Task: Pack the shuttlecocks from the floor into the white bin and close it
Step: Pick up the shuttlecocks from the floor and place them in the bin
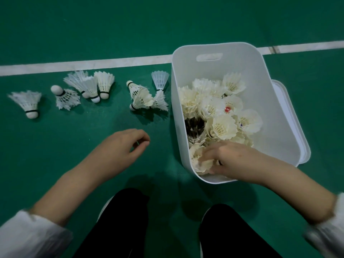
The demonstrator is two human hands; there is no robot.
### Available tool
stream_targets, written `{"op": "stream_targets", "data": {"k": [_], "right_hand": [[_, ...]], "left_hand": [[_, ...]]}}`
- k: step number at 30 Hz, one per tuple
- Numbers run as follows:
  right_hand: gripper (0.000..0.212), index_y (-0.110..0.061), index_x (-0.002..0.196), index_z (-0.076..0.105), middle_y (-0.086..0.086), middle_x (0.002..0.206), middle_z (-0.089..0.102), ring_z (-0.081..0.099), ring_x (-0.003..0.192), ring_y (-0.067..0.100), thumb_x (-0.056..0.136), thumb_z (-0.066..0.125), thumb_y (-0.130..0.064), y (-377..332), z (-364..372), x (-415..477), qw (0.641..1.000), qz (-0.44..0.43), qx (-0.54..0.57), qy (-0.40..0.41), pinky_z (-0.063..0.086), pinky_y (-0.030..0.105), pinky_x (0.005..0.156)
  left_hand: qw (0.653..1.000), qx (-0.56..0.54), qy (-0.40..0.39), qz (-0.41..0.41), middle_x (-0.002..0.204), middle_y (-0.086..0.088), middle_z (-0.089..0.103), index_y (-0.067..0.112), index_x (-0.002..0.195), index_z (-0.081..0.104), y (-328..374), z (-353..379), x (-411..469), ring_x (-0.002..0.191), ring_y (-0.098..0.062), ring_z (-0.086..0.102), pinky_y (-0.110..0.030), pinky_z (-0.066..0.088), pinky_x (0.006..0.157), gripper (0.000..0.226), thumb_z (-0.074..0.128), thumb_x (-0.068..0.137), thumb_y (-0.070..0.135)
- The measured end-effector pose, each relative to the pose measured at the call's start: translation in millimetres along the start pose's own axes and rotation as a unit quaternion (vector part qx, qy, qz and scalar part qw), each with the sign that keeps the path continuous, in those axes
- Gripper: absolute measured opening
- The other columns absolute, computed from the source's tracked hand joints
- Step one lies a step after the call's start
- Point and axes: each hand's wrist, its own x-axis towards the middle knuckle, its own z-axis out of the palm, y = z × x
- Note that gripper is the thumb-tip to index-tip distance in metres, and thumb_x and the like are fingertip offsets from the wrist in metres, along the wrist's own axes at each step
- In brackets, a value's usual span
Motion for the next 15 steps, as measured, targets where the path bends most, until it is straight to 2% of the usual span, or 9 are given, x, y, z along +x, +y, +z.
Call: {"op": "stream_targets", "data": {"k": [3, 5, 7, 9, 11, 13, 15], "right_hand": [[0.027, -0.034, 0.118, 0.059, -0.018, 0.12, 0.057, 0.055, 0.101, 0.003, 0.092, 0.05, -0.035, -19.1, -41.1, -23.1, 0.997, -0.005, 0.026, 0.07, 0.046, 0.026, 0.089], [0.024, -0.032, 0.112, 0.061, -0.018, 0.108, 0.059, 0.056, 0.09, -0.001, 0.091, 0.049, -0.034, -42.2, -64.9, -22.1, 0.982, -0.019, 0.115, 0.145, 0.046, 0.02, 0.082], [0.026, -0.028, 0.117, 0.057, -0.015, 0.111, 0.054, 0.057, 0.09, 0.003, 0.092, 0.048, -0.029, -67.2, -72.8, -0.4, 0.967, -0.038, 0.161, 0.194, 0.045, 0.019, 0.082], [0.035, -0.02, 0.129, 0.048, -0.004, 0.124, 0.047, 0.056, 0.1, 0.015, 0.094, 0.046, -0.023, -89.1, -67.1, 39.3, 0.97, -0.032, 0.132, 0.203, 0.043, 0.028, 0.089], [0.041, -0.011, 0.133, 0.039, 0.008, 0.131, 0.039, 0.051, 0.112, 0.027, 0.093, 0.045, -0.017, -101.8, -57.9, 85.5, 0.976, 0.012, 0.12, 0.182, 0.039, 0.034, 0.093], [0.041, -0.002, 0.131, 0.035, 0.015, 0.132, 0.035, 0.043, 0.12, 0.033, 0.093, 0.045, -0.012, -106.9, -53.5, 124.0, 0.973, 0.102, 0.148, 0.143, 0.036, 0.034, 0.093], [0.041, 0.002, 0.13, 0.035, 0.02, 0.133, 0.036, 0.04, 0.122, 0.035, 0.092, 0.045, -0.013, -107.2, -50.0, 149.2, 0.941, 0.192, 0.237, 0.149, 0.034, 0.032, 0.085]], "left_hand": [[1.0, 0.0, 0.001, -0.007, 0.088, 0.006, 0.063, 0.018, 0.096, 0.063, -9.5, -4.9, 1.8, 0.079, -0.008, 0.058, -0.027, 0.047, 0.076, 0.012, 0.054, 0.09, 0.024], [1.0, 0.011, -0.003, -0.007, 0.089, 0.005, 0.064, 0.017, 0.097, 0.063, -17.5, -8.4, 8.5, 0.08, -0.011, 0.058, -0.029, 0.047, 0.076, 0.013, 0.053, 0.091, 0.024], [1.0, 0.023, -0.012, -0.004, 0.088, 0.002, 0.064, 0.016, 0.096, 0.063, -26.7, -10.9, 19.2, 0.08, -0.016, 0.058, -0.032, 0.048, 0.075, 0.014, 0.053, 0.091, 0.024], [0.999, 0.027, -0.021, 0.002, 0.085, 0.0, 0.062, 0.016, 0.093, 0.061, -37.8, -11.0, 32.0, 0.079, -0.022, 0.058, -0.034, 0.047, 0.072, 0.012, 0.052, 0.09, 0.024], [0.999, 0.034, -0.016, 0.004, 0.088, -0.003, 0.06, 0.015, 0.092, 0.059, -49.8, -7.9, 46.6, 0.08, -0.026, 0.058, -0.036, 0.046, 0.071, 0.012, 0.053, 0.09, 0.024], [0.999, 0.035, 0.007, -0.009, 0.098, -0.006, 0.056, 0.012, 0.098, 0.057, -59.3, -3.1, 60.2, 0.086, -0.028, 0.057, -0.039, 0.046, 0.075, 0.016, 0.054, 0.089, 0.024], [0.998, 0.046, 0.029, -0.022, 0.112, -0.008, 0.051, 0.009, 0.107, 0.054, -65.2, 0.7, 73.9, 0.091, -0.031, 0.057, -0.044, 0.047, 0.076, 0.023, 0.054, 0.089, 0.023]]}}
